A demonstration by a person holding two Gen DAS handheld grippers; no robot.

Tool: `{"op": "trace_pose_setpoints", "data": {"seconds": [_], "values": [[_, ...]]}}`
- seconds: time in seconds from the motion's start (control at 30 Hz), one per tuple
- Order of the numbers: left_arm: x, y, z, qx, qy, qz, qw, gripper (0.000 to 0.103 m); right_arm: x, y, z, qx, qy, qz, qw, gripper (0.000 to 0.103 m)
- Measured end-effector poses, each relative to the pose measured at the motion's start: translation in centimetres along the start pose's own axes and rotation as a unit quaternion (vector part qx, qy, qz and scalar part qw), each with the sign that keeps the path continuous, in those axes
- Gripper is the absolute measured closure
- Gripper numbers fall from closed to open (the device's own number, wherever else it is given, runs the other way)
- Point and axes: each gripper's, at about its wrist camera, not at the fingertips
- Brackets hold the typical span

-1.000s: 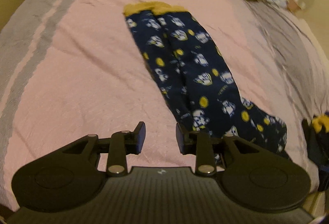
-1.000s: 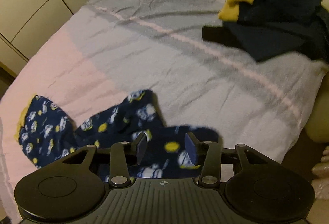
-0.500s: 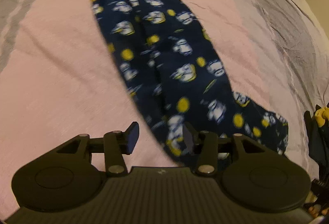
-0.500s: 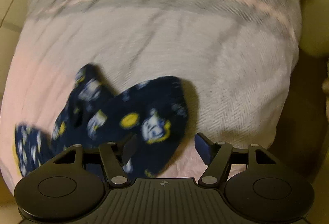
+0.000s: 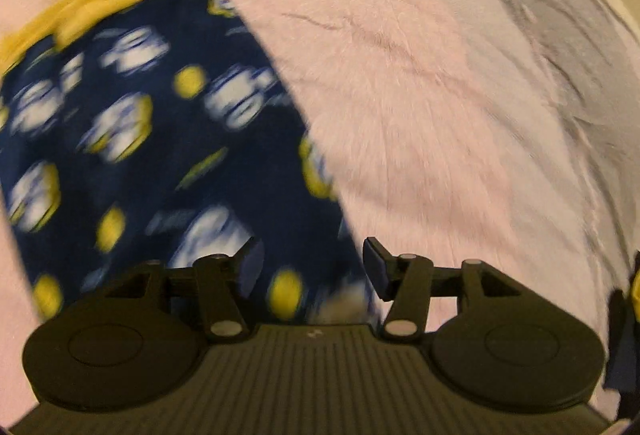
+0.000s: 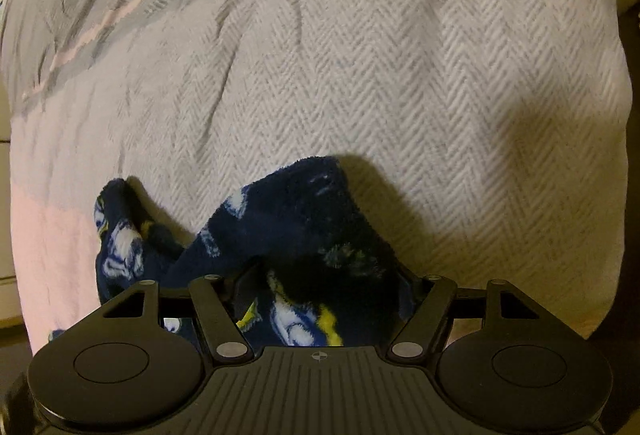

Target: Fold clothes

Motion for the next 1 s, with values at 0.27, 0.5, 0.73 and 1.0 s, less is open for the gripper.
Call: {"op": "trace_pose_setpoints", "data": {"seconds": [0.27, 0.5, 0.73, 1.0], "values": [[1.5, 2.0, 5.8, 0.025, 0.060, 0.030, 0.9974, 0.095, 1.1, -0.1, -1.5, -0.024, 0.015, -0.024, 0.999, 0.081], [9.8, 3.2, -10.2, -0.104, 0.022, -0.038, 0.9936, 0.097, 12.7, 2.2, -10.0, -0.115, 0.159, -0.125, 0.973, 0.086], [17.4, 0.1, -35.8, -0.310, -0.060, -0.098, 0.9436, 0.096, 26.0, 2.3, -21.2, -0.216, 0.341, -0.250, 0.880, 0.086], [19.9, -22.4, -46.5, -0.370, -0.081, -0.117, 0.9183, 0.093, 20.2, -0.9, -25.7, -0.251, 0.427, -0.307, 0.813, 0.084]]}}
Point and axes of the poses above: each gripper's, at about its wrist camera, not at the fingertips, and z roughly the way its jaws point, x to its left, y to its top, and after that the axes turned 8 degrees about -y, right-handed
